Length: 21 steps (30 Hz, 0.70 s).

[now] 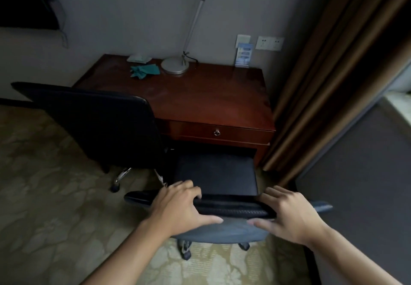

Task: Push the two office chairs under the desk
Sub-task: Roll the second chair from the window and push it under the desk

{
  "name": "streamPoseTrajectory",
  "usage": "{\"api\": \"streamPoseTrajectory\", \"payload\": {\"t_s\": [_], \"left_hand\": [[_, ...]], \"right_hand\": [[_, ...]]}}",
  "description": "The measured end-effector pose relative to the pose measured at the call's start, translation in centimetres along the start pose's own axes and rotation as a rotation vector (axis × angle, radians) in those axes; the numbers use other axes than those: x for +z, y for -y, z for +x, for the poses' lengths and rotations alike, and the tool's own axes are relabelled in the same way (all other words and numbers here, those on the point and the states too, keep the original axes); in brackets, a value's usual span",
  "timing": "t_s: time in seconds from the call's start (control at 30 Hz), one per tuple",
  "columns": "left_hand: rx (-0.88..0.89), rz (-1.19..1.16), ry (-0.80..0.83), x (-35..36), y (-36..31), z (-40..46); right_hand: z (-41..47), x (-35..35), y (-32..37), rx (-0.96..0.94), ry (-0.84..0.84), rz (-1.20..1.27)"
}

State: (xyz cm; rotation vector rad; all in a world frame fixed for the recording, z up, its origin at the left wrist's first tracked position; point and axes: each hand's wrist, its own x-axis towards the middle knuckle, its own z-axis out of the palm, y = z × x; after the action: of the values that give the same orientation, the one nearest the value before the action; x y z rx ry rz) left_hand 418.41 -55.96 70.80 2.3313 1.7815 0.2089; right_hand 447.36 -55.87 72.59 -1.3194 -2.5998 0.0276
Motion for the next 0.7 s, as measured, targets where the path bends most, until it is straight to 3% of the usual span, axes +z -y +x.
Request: {"api": "streamPoseTrajectory", "payload": {"t_s": [0.27, 0.7], "left_hand": [[-0.116, 0.069, 0.052, -1.1, 3.4, -2.2], [-0.031, 0.066, 0.087, -3.6, 5.5, 4.2]], "right_hand": [[-4.7, -1.1, -8.1, 0.154, 0.054, -0.069], [0.3, 0.8, -12.3, -0.043, -0.190, 0.002]]}}
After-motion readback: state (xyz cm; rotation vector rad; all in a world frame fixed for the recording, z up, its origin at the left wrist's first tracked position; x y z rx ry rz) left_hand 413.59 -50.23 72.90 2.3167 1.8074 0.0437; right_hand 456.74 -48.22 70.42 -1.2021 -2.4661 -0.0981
